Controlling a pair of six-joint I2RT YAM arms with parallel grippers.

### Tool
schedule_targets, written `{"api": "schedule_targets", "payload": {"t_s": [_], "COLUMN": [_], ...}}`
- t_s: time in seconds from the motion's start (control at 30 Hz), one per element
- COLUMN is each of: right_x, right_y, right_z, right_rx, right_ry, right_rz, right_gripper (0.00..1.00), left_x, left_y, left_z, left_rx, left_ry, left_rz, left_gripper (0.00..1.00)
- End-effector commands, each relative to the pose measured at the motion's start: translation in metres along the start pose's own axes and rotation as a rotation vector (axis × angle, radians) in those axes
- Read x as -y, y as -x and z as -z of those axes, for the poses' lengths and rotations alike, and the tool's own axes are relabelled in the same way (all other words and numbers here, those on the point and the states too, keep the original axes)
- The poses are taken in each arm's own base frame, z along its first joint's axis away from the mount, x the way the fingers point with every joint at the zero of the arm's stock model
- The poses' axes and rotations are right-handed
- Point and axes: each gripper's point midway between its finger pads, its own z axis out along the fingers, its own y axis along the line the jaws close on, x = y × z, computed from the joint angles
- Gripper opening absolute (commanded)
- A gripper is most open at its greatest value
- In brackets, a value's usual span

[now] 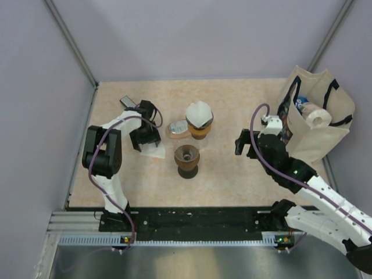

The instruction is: Place the coffee filter in the dripper

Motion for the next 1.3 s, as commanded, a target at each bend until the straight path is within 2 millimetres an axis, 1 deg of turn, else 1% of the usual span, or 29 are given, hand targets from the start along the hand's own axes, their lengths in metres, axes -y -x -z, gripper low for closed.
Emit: {"api": "schedule_targets", "payload": {"t_s": [0.0, 0.1, 0.2, 0.3, 0.33, 0.4, 0.47, 0.5, 0.63, 0.7, 0.8, 0.9, 1.0, 1.07, 1.13, 1.2, 1.27], "right_x": [0.002, 0.002, 0.002, 0.002, 0.001, 0.001, 0.001, 0.001, 0.001, 0.000, -0.003, -0.008, -0.021, -0.030, -0.037, -0.049, -0.068], "right_y": [0.011, 0.012, 0.013, 0.014, 0.014, 0.014, 0.014, 0.013, 0.013, 0.013, 0.013, 0.013, 0.012, 0.015, 0.018, 0.026, 0.036], "right_z": [0.001, 0.002, 0.003, 0.004, 0.004, 0.004, 0.004, 0.004, 0.005, 0.004, 0.005, 0.006, 0.010, 0.013, 0.018, 0.025, 0.037], "right_rx": [0.043, 0.048, 0.053, 0.057, 0.056, 0.056, 0.056, 0.053, 0.053, 0.052, 0.047, 0.037, 0.025, 0.033, 0.044, 0.071, 0.104], "right_ry": [-0.003, 0.001, 0.003, 0.004, 0.009, 0.009, 0.011, 0.012, 0.012, 0.017, 0.032, 0.061, 0.146, 0.196, 0.245, 0.323, 0.444], "right_rz": [-0.013, -0.018, -0.021, -0.027, -0.028, -0.032, -0.033, -0.031, -0.031, -0.036, -0.037, -0.031, 0.004, 0.011, 0.012, 0.017, 0.029], "right_gripper": [0.99, 0.99, 0.99, 0.99, 0.99, 0.99, 0.98, 0.98, 0.98, 0.99, 0.98, 0.98, 0.99, 0.98, 0.98, 0.98, 0.99], "left_x": [0.002, -0.001, -0.003, -0.006, -0.007, -0.007, -0.008, -0.008, -0.006, -0.004, 0.000, 0.007, 0.013, 0.014, 0.018, 0.030, 0.046], "left_y": [0.002, -0.005, -0.014, -0.018, -0.020, -0.022, -0.023, -0.023, -0.014, -0.006, 0.006, 0.015, 0.022, 0.024, 0.024, 0.020, 0.012], "left_z": [-0.010, -0.017, -0.022, -0.026, -0.028, -0.029, -0.030, -0.029, -0.014, -0.001, 0.023, 0.053, 0.092, 0.116, 0.144, 0.174, 0.208], "left_rx": [-0.009, -0.034, -0.052, -0.060, -0.068, -0.073, -0.077, -0.076, -0.032, 0.011, 0.082, 0.167, 0.273, 0.321, 0.358, 0.392, 0.447], "left_ry": [0.007, 0.016, 0.025, 0.036, 0.038, 0.042, 0.044, 0.043, 0.014, -0.012, -0.067, -0.155, -0.266, -0.320, -0.390, -0.522, -0.691], "left_rz": [-0.005, -0.007, -0.001, 0.001, 0.000, 0.003, 0.000, 0.001, -0.005, -0.008, -0.017, -0.020, 0.001, 0.012, 0.010, -0.022, -0.089], "left_gripper": [0.82, 0.81, 0.77, 0.71, 0.67, 0.57, 0.52, 0.47, 0.32, 0.26, 0.25, 0.21, 0.17, 0.11, 0.10, 0.10, 0.11]}}
